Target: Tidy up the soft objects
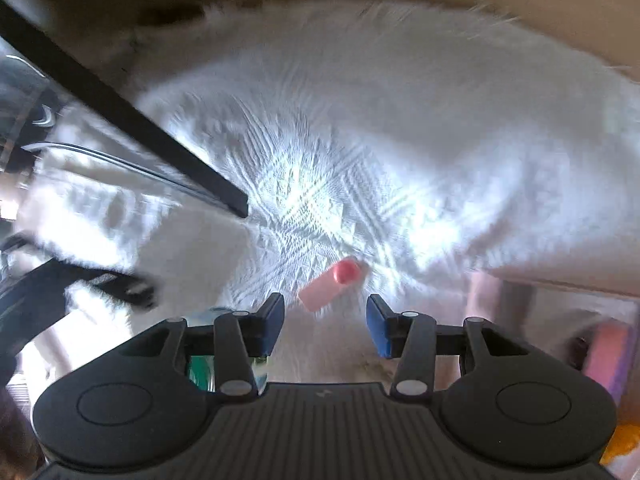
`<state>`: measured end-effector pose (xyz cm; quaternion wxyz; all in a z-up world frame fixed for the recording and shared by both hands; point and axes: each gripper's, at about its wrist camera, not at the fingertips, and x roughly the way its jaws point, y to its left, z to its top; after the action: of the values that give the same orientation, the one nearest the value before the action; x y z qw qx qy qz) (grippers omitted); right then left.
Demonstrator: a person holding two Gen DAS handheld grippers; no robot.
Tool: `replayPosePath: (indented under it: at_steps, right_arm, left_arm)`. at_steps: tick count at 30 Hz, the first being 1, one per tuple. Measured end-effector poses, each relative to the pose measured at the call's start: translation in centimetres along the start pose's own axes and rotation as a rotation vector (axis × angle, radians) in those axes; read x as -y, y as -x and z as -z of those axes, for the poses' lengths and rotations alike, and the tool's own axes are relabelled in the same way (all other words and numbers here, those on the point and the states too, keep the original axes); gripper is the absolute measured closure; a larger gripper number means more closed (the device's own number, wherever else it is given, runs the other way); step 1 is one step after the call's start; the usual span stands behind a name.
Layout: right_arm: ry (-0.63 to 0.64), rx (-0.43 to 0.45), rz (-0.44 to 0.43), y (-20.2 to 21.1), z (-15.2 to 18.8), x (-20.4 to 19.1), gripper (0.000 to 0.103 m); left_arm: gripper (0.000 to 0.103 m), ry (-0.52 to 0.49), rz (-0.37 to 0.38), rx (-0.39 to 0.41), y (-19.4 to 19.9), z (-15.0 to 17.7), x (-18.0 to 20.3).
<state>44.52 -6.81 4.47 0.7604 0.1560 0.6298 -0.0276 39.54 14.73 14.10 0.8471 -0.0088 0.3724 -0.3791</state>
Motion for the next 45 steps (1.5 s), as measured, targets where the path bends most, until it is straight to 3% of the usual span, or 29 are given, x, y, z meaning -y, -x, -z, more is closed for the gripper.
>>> replayPosePath:
  at_steps: [6, 9, 10, 12, 17, 18, 20, 26, 30, 32, 35, 38, 40, 45]
  right_arm:
    - [-0.140, -0.088, 0.102, -4.7, -1.4, -0.7, 0.059]
    - [-0.123, -0.113, 0.150, -5.7, -2.0, -1.3, 0.068]
    - [-0.106, -0.115, 0.160, -5.7, -2.1, -1.6, 0.078]
    - [-0.110, -0.117, 0.161, -5.5, -2.2, -1.7, 0.088]
    - [-0.078, -0.083, 0.108, -3.0, -1.1, -2.4, 0.089]
    - [-0.069, -0.071, 0.092, -2.2, -0.7, -2.6, 0.098]
    - [-0.053, -0.037, 0.065, 0.1, 0.2, -3.1, 0.103]
    - [0.022, 0.105, -0.024, 8.1, 2.8, -4.0, 0.103]
    - [0.144, 0.118, -0.017, 9.3, 3.3, -4.3, 0.101]
    - [0.312, 0.095, 0.033, 8.0, 3.3, -5.2, 0.096]
    - [0.464, 0.061, 0.122, 5.5, 2.8, -5.1, 0.092]
    - [0.510, 0.004, 0.077, 3.3, 1.3, -4.6, 0.085]
    - [0.531, -0.028, 0.051, 2.0, 0.3, -4.8, 0.068]
    - [0.657, -0.161, 0.115, -2.7, -1.1, -6.6, 0.068]
  left_arm:
    - [0.090, 0.090, -0.008, 0.020, 1.0, 2.0, -3.1]
    - [0.090, 0.129, -0.017, 0.023, 1.4, 2.9, -4.5]
    - [0.090, 0.137, -0.023, 0.019, 1.5, 3.2, -4.8]
    - [0.090, 0.150, -0.038, 0.009, 1.8, 3.8, -5.4]
    - [0.090, 0.157, -0.067, 0.006, 2.8, 4.0, -5.6]
    - [0.090, 0.153, -0.070, 0.011, 3.2, 3.9, -5.4]
    - [0.090, 0.134, -0.076, 0.018, 4.2, 3.7, -4.8]
    - [0.090, 0.078, -0.108, 0.033, 6.2, 2.9, -2.7]
    - [0.090, 0.108, -0.102, 0.044, 6.4, 3.3, -2.2]
    - [0.090, 0.127, -0.098, 0.031, 6.0, 3.6, -2.2]
    - [0.090, 0.154, -0.090, 0.018, 5.3, 4.6, -2.7]
    - [0.090, 0.188, -0.088, 0.007, 4.9, 5.3, -3.5]
    - [0.090, 0.213, -0.090, -0.002, 4.6, 5.9, -4.1]
    - [0.090, 0.270, -0.097, -0.011, 4.7, 7.1, -5.1]
